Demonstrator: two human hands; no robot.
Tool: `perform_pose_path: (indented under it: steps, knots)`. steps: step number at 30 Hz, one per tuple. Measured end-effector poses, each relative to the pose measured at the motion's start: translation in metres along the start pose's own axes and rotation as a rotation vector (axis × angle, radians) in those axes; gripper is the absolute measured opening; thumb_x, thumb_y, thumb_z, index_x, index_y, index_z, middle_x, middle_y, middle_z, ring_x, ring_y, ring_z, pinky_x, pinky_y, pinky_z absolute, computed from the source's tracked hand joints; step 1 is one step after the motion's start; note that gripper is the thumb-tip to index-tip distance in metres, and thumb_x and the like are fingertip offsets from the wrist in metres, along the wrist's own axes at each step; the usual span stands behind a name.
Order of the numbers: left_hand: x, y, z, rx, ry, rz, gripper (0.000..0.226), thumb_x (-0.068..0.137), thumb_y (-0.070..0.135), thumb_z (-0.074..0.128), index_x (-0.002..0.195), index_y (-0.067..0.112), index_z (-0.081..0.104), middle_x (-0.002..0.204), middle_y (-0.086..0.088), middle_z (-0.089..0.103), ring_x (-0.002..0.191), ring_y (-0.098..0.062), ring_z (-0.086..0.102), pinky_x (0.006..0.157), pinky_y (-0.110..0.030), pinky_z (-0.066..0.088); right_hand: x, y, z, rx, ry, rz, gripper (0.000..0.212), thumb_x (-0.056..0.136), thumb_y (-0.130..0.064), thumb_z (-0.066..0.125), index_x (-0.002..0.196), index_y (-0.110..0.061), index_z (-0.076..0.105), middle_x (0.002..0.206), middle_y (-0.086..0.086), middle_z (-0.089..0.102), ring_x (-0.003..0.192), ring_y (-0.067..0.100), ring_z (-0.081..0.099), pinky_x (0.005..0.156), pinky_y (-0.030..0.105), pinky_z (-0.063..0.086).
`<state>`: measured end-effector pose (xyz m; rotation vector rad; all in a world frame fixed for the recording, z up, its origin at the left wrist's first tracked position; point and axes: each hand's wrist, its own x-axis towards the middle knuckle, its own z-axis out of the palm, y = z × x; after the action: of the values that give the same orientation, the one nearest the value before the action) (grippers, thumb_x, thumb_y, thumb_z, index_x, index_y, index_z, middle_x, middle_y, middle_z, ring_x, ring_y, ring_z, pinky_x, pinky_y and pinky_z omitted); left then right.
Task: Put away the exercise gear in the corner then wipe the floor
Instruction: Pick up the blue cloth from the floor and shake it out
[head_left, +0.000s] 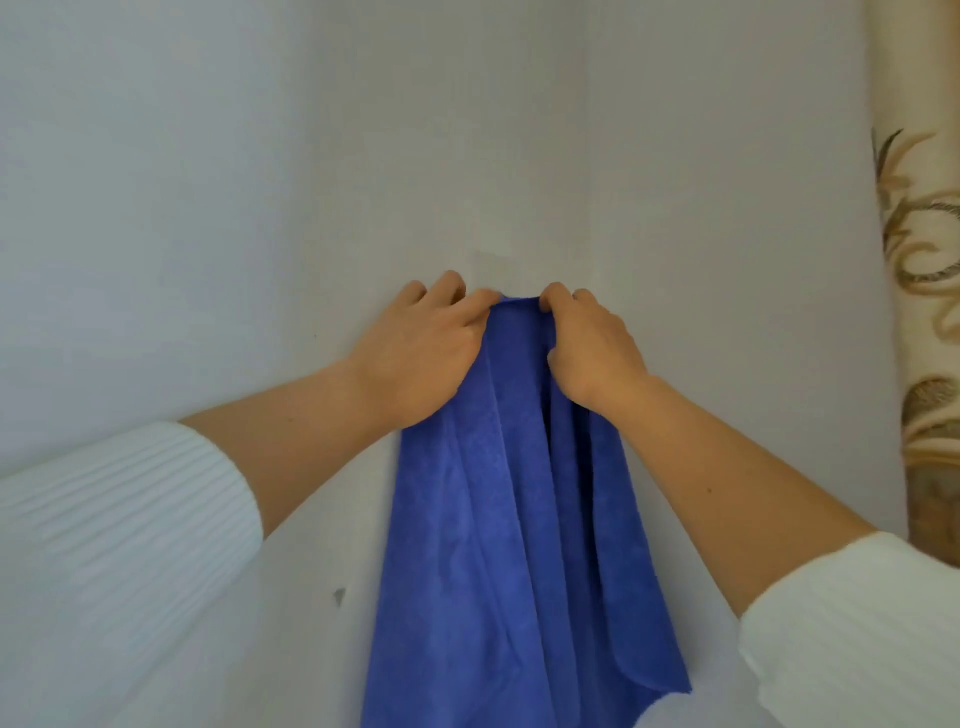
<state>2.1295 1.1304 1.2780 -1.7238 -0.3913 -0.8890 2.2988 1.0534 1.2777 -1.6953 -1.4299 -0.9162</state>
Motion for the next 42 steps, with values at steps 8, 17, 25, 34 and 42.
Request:
perform_pose_path:
  steps: [8, 17, 25, 34, 42]
  knots:
    - [-0.011, 0.018, -0.014, -0.151, -0.212, -0.071, 0.057, 0.074, 0.013, 0.038, 0.129, 0.014, 0.053, 0.142, 0.009, 0.044, 0.130, -0.024, 0.026, 0.090, -0.040, 0.016, -0.015, 0.020, 0.024, 0.386, -0.202, 0.144, 0.029, 0.090, 0.001, 0.029, 0.097, -0.012, 0.054, 0.072, -0.002, 0.050, 0.065, 0.015, 0.046, 0.054, 0.026, 0.034]
    - [-0.061, 0.090, -0.026, -0.981, -0.206, -0.540, 0.061, 0.080, -0.005, 0.047, 0.139, 0.009, 0.041, 0.145, 0.000, 0.031, 0.122, -0.011, 0.037, 0.096, -0.008, 0.026, -0.071, 0.006, 0.039, 0.522, -0.007, 0.046, 0.034, 0.081, 0.004, 0.043, 0.103, -0.018, 0.057, 0.078, -0.004, 0.059, 0.067, 0.017, 0.055, 0.060, 0.037, 0.048]
    - [-0.125, 0.125, -0.035, -1.020, -0.516, -0.382, 0.058, 0.078, -0.009, 0.045, 0.133, 0.010, 0.048, 0.128, -0.001, 0.045, 0.105, -0.019, 0.052, 0.093, -0.035, 0.047, -0.122, 0.003, 0.051, 0.541, -0.102, 0.152, 0.039, 0.076, 0.008, 0.051, 0.108, -0.013, 0.058, 0.089, -0.002, 0.060, 0.078, 0.015, 0.058, 0.066, 0.030, 0.054]
    - [-0.206, 0.086, -0.124, -0.561, -0.876, -0.017, 0.080, 0.084, 0.004, 0.045, 0.151, 0.035, 0.014, 0.157, 0.003, -0.026, 0.147, -0.022, -0.012, 0.119, -0.042, 0.010, -0.188, -0.078, 0.020, 0.335, 0.027, 0.153, 0.048, 0.078, 0.007, 0.052, 0.122, -0.010, 0.052, 0.129, 0.001, 0.046, 0.114, 0.020, 0.043, 0.093, 0.035, 0.042]
    - [-0.356, 0.018, -0.271, -0.421, -0.900, -0.488, 0.053, 0.091, 0.014, 0.043, 0.142, 0.024, 0.039, 0.159, 0.000, 0.009, 0.142, -0.017, 0.015, 0.106, -0.031, 0.029, -0.300, -0.258, 0.010, 0.523, -0.229, 0.093, 0.036, 0.087, -0.013, 0.053, 0.123, -0.013, 0.050, 0.130, -0.001, 0.046, 0.116, 0.018, 0.042, 0.094, 0.037, 0.043]
